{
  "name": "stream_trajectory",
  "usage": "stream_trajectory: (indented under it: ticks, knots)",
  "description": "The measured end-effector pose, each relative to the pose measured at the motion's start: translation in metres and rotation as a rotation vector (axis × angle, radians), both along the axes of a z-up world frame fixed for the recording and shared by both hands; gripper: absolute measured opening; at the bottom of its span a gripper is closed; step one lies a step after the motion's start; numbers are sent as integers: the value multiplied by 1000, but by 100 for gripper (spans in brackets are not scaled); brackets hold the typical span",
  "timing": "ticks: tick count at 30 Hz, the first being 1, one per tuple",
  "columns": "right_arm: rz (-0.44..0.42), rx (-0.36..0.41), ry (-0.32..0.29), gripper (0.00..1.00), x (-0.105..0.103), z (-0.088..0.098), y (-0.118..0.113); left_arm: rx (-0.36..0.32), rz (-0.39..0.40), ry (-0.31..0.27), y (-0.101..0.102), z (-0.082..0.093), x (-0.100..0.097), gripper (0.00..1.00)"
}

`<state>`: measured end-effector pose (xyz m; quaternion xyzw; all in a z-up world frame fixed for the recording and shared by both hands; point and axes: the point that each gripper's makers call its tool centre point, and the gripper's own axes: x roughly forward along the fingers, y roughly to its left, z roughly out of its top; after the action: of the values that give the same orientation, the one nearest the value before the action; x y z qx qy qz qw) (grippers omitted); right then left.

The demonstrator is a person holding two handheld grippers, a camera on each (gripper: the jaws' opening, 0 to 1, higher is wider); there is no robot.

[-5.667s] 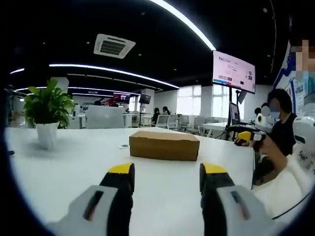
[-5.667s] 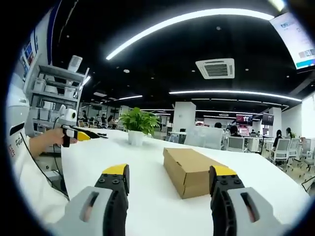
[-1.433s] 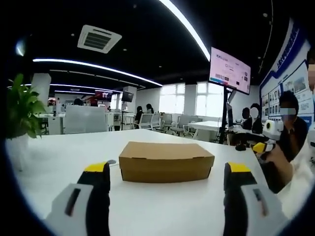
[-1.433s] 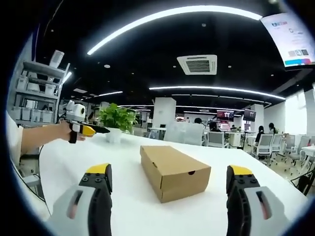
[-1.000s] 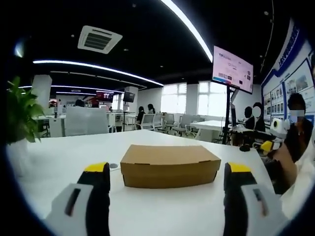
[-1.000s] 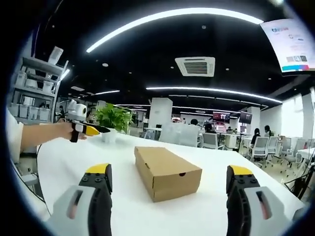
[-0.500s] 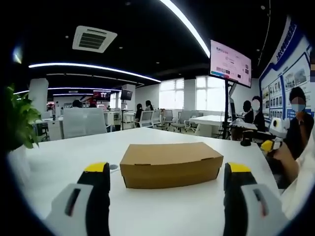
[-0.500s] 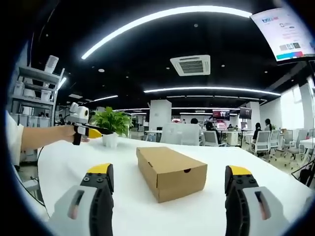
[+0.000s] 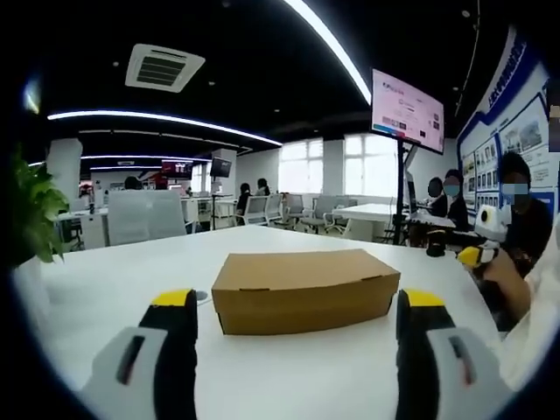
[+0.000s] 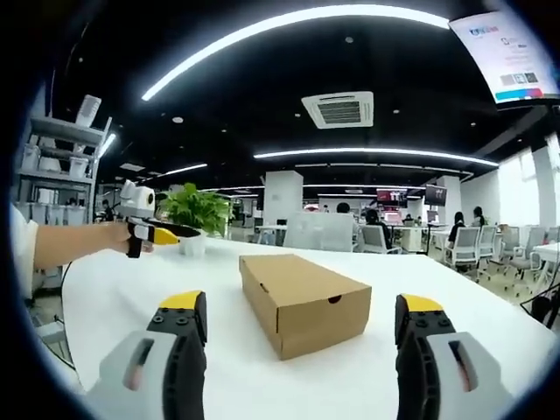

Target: Operate the shoe box by opening the lid, removing the specified soft item, and placing it in the target area until the item is outside and the box remains undamaged.

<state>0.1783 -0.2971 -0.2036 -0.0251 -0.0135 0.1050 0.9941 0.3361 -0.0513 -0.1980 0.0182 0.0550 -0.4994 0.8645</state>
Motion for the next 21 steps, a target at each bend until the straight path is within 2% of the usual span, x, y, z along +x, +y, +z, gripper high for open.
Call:
stream_trajectory:
  ticks: [2, 9, 14, 19, 20, 21]
  knots:
    - [-9, -6, -16, 91, 1, 2, -1, 2, -1, -1, -1, -2, 2, 97]
    - [-11, -20, 14, 92, 8, -5, 2, 1, -11, -12, -4, -3, 9, 96]
    - [-6, -26, 9, 92, 14, -4, 6, 27, -16, -21, -5, -3, 19, 96]
    - [9, -23, 18, 93, 22, -2, 10, 43, -18, 7, -3, -6, 32, 96]
    - [8, -26, 16, 94, 24, -1, 10, 25, -19, 9, -4, -5, 35, 96]
    - [3, -22, 18, 94, 25, -1, 8, 22, -26, 13, -4, -5, 35, 90]
